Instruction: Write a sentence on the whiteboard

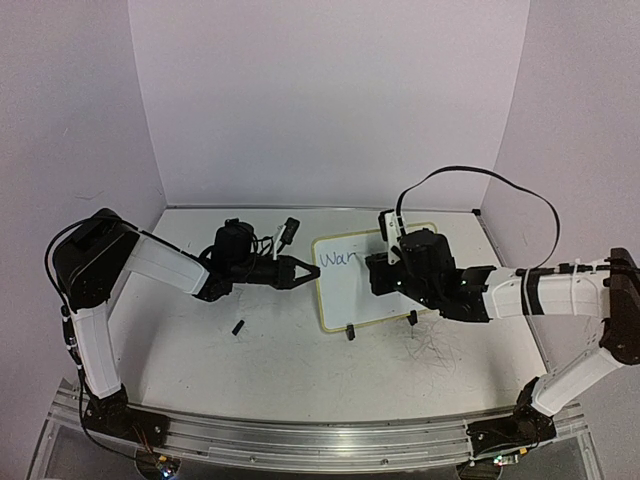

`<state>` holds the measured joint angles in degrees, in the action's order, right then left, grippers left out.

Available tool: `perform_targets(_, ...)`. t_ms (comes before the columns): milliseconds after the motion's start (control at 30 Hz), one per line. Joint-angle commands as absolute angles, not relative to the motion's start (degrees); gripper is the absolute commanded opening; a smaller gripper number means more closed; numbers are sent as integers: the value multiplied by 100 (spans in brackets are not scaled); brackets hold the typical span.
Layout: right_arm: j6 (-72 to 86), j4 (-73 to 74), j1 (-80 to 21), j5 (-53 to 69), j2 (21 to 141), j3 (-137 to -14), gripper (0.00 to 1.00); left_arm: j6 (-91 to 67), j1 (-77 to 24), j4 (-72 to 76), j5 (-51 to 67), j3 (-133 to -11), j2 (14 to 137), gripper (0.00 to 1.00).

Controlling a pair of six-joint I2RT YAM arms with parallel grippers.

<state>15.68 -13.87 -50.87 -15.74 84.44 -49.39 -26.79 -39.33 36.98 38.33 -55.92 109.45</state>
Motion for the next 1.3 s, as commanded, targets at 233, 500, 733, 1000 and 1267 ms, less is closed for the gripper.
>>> perform_targets(233, 1655, -1330, -5071, -1667, 8379, -4969, 0, -2645, -3999, 3401, 3911, -5738, 10724, 0)
perform_targets(500, 1825, -1301, -5080, -1585, 8253, -4726, 0, -2646, -3999, 3388, 3920, -5746, 10731, 0)
perform_targets(733, 1859, -1310, -5080, -1589, 8278, -4709, 0, -2646, -4008, 3383, 3911, -5738, 10731, 0)
perform_targets(1000, 1769, -1451, -5077, -1727, 8326, -4937, 0, -2649, -4017, 3373, 3913, -5752, 10723, 0)
perform_targets(1267, 1692, -1525, -5071, -1858, 8437, -5115, 0, -2646, -4019, 3358, 3902, -5744, 10714, 0)
